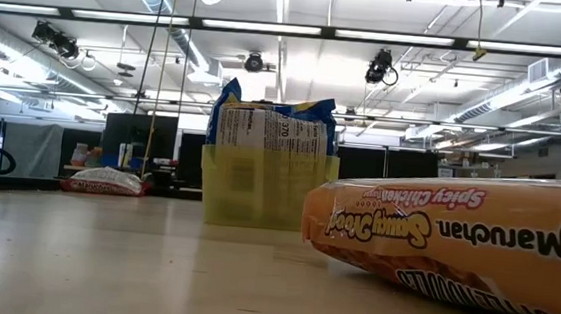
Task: Sort Maruchan noodles
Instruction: Put the red noodle pack into the white bin
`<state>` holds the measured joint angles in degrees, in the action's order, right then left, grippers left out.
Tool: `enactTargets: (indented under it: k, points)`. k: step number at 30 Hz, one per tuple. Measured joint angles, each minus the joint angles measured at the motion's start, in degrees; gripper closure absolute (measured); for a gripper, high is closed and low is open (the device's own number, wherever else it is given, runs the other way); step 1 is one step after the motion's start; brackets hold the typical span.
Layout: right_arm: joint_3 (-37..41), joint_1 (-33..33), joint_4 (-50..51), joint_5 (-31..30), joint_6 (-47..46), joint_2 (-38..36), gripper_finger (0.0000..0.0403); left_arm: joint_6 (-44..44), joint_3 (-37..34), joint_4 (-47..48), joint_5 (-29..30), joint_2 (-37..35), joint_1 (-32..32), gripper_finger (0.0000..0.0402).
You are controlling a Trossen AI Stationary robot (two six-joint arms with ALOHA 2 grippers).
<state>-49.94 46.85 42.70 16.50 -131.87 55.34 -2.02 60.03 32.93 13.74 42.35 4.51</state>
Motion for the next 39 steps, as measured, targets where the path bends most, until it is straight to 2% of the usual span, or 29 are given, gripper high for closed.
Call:
enactTargets:
  k: [6,9,13,18,24,29,33,36,39]
  points:
    - [5.04,1.19,-4.93,7.12,-0.66,-3.6,0.0399,-2.64,0.0,0.55,-0.05,0.0,0.0,0.026]
    - [5.49,1.2,-9.55,7.6,-0.61,-4.32,0.0399,-3.61,0.0,1.61,-0.05,0.0,0.0,0.026]
    - [5.63,1.66,-9.7,9.58,-0.51,-5.04,0.0399,-3.73,0.0,1.63,-0.04,0.02,0.01,0.026]
    - [5.63,3.17,-3.65,12.2,0.11,-5.59,0.0399,-3.39,0.0,1.59,-0.63,0.0,0.02,0.026]
    - [8.2,3.07,-3.82,11.72,2.93,-4.0,0.0398,-3.42,0.0,0.53,-5.26,0.02,0.0,0.026]
    - [12.4,0.98,-19.89,10.4,0.6,-3.16,0.0398,-4.0,0.0,-0.62,-5.81,0.04,0.02,0.026]
    - [12.38,-0.28,-27.46,2.54,1.52,-3.49,0.0398,-4.4,0.0,-1.46,-6.45,0.04,-0.02,0.026]
    - [12.38,-0.8,-25.24,-0.28,2.96,-3.52,0.0398,-4.38,0.0,-1.7,-6.51,0.04,-0.49,0.026]
    - [12.4,-0.49,-19.78,4.76,3.06,-2.75,0.0398,-4.48,0.0,-1.68,-6.49,0.07,-1.24,0.026]
